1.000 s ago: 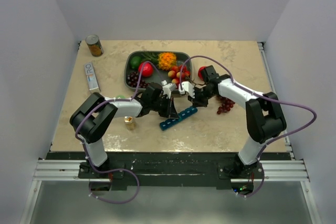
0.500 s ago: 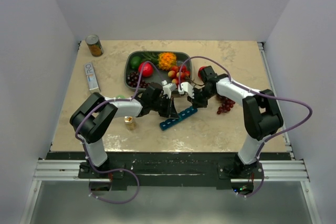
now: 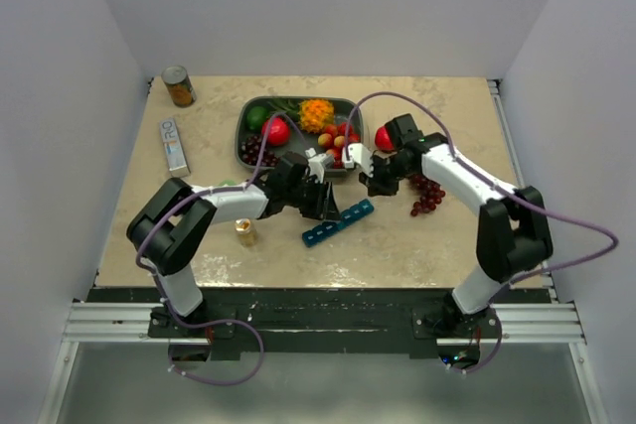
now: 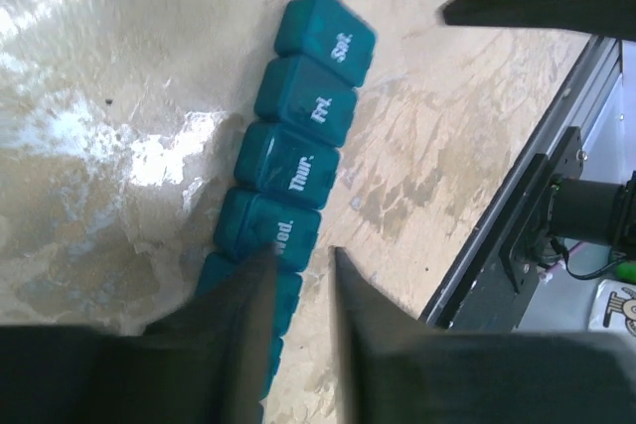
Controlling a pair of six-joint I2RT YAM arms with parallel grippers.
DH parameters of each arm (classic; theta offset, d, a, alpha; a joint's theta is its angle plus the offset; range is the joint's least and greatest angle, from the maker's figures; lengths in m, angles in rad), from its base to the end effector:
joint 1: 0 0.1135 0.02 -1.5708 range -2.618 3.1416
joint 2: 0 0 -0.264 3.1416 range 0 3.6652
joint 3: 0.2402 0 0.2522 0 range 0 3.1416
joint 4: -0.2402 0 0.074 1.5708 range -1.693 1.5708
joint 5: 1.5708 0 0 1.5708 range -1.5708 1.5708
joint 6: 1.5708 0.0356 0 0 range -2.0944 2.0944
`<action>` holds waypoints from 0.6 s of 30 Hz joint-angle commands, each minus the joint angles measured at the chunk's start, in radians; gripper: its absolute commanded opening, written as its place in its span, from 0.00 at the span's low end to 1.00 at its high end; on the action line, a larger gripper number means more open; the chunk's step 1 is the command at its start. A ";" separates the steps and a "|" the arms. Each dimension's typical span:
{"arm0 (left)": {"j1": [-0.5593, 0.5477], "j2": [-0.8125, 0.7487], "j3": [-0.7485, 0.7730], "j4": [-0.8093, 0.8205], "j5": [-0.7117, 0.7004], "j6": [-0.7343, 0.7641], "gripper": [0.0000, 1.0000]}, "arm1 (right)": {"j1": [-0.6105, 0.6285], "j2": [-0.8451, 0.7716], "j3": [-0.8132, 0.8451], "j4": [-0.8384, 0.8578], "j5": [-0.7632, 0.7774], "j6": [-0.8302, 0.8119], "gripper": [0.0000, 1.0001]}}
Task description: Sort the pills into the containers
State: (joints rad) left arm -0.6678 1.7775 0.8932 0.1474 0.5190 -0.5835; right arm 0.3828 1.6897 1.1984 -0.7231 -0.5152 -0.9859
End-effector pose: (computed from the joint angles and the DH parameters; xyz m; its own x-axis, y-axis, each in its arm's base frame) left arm 0.2667 -0.2328 0.1499 -0.8955 0.0970 -0.4344 0.3987 0.6084 -0.6862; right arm 0.3016 0.1404 0.2146 -0.0760 -0.8128 -0.5776 -0.9923 0.1184 -0.0360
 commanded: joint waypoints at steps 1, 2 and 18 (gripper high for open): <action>0.008 -0.139 0.087 -0.074 -0.053 0.028 0.47 | -0.030 -0.192 0.063 -0.041 -0.054 0.065 0.28; 0.008 -0.162 0.102 -0.086 -0.066 0.034 0.51 | -0.035 -0.218 0.053 -0.039 -0.060 0.079 0.34; 0.008 -1.158 -0.027 -0.412 -0.545 0.332 0.99 | -0.157 -0.797 0.190 0.091 0.328 0.847 0.99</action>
State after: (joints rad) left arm -0.6632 0.6861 0.8829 -0.1181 0.1131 -0.3500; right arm 0.2634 0.9089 1.2945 -0.6807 -0.3378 -0.4206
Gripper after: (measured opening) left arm 0.987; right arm 0.986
